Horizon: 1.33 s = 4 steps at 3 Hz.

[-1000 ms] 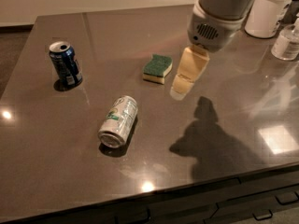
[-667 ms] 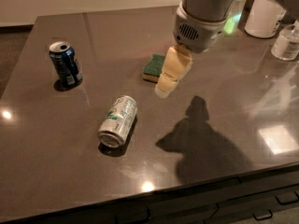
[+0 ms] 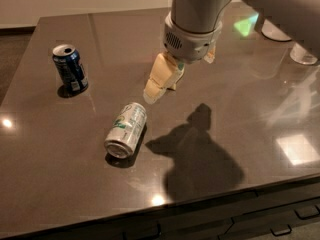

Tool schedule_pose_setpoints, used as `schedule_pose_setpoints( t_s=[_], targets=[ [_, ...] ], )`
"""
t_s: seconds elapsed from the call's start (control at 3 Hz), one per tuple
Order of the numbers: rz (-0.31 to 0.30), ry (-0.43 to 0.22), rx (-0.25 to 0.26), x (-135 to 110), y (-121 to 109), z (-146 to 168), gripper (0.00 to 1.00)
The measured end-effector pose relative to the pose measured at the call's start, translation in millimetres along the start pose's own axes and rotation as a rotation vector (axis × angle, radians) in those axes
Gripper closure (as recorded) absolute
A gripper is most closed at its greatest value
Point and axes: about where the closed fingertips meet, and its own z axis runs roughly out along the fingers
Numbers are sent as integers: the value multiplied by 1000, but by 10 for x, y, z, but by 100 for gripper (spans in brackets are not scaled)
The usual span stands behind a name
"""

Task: Place 7up can upright

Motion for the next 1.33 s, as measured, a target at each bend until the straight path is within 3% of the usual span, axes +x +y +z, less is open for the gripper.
schedule_pose_setpoints(
  t_s=[0.33,0.67,1.0,1.33],
  targets=[
    [0,0,0,-1,0,0,0],
    [-23,0,-39,-70,92,-5,0],
    [21,70,-105,-277,497,60,0],
    [73,96,-124,-368,638,86,0]
  ],
)
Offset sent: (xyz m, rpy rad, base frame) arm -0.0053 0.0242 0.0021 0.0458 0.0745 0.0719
